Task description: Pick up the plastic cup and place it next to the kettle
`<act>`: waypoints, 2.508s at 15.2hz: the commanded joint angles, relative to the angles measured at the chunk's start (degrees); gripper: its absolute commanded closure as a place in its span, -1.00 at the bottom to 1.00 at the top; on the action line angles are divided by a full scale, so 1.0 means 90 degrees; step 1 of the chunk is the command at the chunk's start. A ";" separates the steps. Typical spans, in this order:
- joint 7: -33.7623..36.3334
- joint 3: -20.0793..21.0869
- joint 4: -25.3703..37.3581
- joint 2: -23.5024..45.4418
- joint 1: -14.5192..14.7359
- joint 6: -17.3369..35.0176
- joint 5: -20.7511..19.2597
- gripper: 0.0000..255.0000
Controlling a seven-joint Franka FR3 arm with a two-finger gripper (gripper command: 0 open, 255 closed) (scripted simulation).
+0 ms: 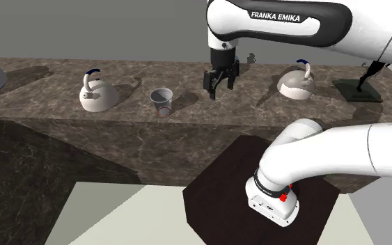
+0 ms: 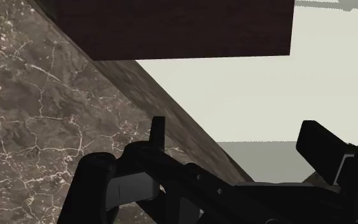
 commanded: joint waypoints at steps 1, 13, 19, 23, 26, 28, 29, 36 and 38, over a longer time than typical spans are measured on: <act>0.0000 0.0000 0.0000 0.0000 0.0000 0.0000 0.0000 -1.00; 0.0223 0.0384 0.1093 0.2784 0.0264 0.1833 0.0201 -1.00; 0.0356 0.0537 0.2078 0.4226 0.0371 0.2359 0.0168 -1.00; 0.0454 0.0617 0.2897 0.5194 0.0448 0.2553 0.0097 -1.00; 0.0529 0.0662 0.3605 0.5929 0.0517 0.2613 0.0025 -1.00; 0.0575 0.0683 0.4108 0.6411 0.0568 0.2611 -0.0027 -1.00; 0.0576 0.0682 0.4045 0.6429 0.0571 0.2692 -0.0027 -1.00; 0.0580 0.0685 0.3669 0.6576 0.0585 0.3215 -0.0033 -1.00; 0.0580 0.0684 0.3671 0.6577 0.0585 0.3214 -0.0033 -1.00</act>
